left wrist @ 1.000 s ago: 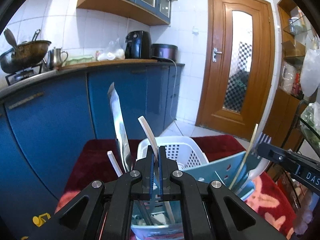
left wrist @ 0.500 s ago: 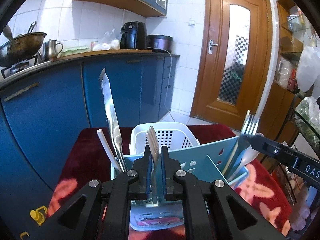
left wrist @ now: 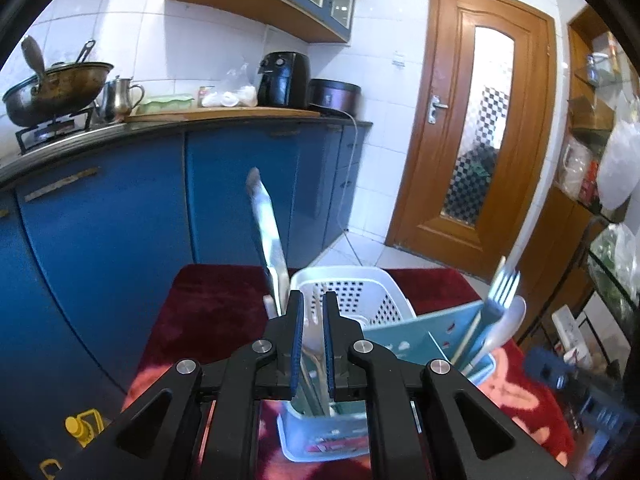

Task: Organize utensils
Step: 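Lower the silver fork into the holder with the right tool while the left tool inserts its fork, then open both tools and withdraw them from the holder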

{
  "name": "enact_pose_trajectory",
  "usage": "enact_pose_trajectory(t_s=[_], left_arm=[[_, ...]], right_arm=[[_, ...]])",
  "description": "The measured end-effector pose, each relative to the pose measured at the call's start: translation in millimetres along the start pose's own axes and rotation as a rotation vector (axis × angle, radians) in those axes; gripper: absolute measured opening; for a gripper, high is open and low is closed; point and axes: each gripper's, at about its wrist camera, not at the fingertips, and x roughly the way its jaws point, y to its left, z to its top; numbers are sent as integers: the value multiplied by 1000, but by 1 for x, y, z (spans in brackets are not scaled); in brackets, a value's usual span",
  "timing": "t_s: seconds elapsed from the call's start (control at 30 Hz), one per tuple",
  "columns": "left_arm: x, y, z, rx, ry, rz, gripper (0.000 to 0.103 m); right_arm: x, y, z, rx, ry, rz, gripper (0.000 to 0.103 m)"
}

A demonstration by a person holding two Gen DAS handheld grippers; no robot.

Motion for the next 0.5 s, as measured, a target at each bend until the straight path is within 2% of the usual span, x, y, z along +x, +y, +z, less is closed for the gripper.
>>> enact_pose_trajectory(t_s=[0.23, 0.3, 0.37, 0.5], left_arm=[[9, 9, 19, -28, 0, 10, 10], [16, 11, 26, -32, 11, 21, 16], [25, 15, 36, -46, 34, 21, 39], [39, 21, 48, -59, 70, 14, 42]], right_arm=[[2, -1, -21, -51, 27, -32, 28], [2, 0, -24, -64, 31, -36, 29], [2, 1, -26, -69, 32, -34, 29], [4, -3, -30, -67, 38, -32, 29]])
